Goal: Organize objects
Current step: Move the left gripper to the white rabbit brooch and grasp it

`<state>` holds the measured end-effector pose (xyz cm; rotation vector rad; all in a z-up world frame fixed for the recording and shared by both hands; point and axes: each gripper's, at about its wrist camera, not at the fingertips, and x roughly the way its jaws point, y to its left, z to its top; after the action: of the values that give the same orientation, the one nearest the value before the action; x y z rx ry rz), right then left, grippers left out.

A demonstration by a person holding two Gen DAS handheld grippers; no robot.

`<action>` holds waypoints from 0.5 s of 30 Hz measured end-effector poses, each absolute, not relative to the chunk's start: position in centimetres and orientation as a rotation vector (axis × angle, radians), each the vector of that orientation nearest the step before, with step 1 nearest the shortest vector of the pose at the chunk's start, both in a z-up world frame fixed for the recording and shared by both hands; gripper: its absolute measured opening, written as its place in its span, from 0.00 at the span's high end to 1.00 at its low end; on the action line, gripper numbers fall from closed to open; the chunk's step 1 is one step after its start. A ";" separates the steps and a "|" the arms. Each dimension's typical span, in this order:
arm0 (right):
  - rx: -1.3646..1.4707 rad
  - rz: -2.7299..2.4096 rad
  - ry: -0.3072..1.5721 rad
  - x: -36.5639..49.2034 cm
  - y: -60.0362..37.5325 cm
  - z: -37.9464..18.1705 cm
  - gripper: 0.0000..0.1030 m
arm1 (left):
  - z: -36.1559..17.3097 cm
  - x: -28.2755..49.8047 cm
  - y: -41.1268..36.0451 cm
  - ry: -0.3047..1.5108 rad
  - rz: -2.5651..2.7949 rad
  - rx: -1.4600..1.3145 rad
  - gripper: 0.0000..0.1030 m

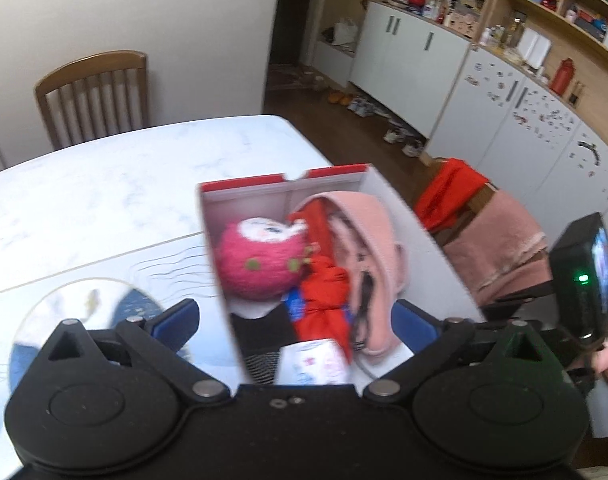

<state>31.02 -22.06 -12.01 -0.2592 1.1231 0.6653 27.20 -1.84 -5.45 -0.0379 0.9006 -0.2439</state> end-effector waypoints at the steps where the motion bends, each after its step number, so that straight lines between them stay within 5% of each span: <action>1: -0.259 0.664 1.124 31.0 -22.1 -12.0 0.95 | -5.5 27.2 -1.3 0.902 -0.233 -0.033 0.01; 15: -0.265 0.634 1.130 30.8 -21.8 -12.0 0.95 | -7.8 27.6 11.0 0.929 0.026 -0.018 0.01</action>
<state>30.85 -21.84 -12.02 -0.2648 1.1297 0.6338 27.61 11.00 -7.77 -0.0178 0.9286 0.0259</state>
